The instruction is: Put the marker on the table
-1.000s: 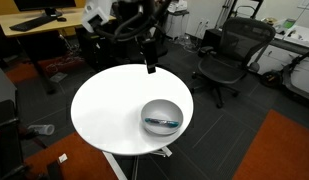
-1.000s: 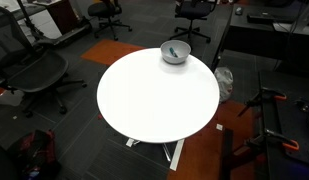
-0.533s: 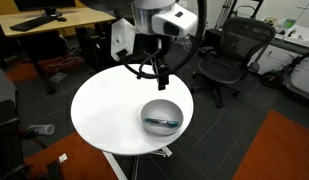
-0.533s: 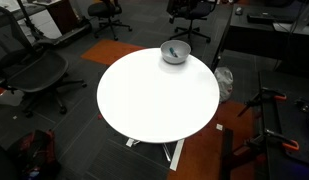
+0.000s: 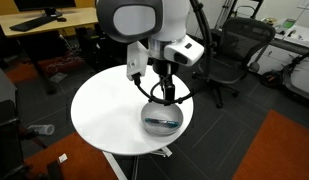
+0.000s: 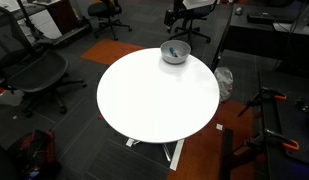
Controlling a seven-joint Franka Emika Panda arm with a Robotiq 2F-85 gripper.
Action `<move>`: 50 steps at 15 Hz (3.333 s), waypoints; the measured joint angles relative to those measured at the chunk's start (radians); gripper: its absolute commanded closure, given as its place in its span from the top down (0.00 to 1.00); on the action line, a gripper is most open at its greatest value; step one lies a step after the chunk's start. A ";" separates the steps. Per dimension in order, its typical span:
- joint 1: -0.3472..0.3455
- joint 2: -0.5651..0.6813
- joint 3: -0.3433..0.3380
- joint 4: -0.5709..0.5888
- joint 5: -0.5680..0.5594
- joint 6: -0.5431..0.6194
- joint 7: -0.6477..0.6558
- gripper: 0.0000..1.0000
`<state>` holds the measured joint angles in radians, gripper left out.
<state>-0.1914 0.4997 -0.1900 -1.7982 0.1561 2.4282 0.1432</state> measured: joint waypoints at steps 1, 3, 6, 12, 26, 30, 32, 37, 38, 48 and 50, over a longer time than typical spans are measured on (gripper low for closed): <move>-0.004 0.019 0.000 0.016 0.001 0.000 0.005 1.00; -0.010 0.057 0.001 0.046 0.003 0.000 0.018 1.00; -0.011 0.110 0.002 0.085 0.004 -0.001 0.034 1.00; -0.026 0.199 0.002 0.149 0.005 -0.012 0.060 1.00; -0.052 0.311 0.011 0.254 0.008 -0.085 0.060 1.00; -0.052 0.326 0.018 0.264 0.008 -0.089 0.060 1.00; -0.052 0.334 0.020 0.269 0.008 -0.089 0.060 1.00; -0.052 0.354 0.023 0.279 0.008 -0.089 0.061 0.72; -0.052 0.359 0.023 0.283 0.008 -0.089 0.061 0.66; -0.051 0.384 0.026 0.302 0.026 -0.089 0.062 0.02; -0.051 0.384 0.026 0.303 0.027 -0.089 0.062 0.05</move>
<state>-0.2427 0.8840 -0.1640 -1.4956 0.1829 2.3391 0.2055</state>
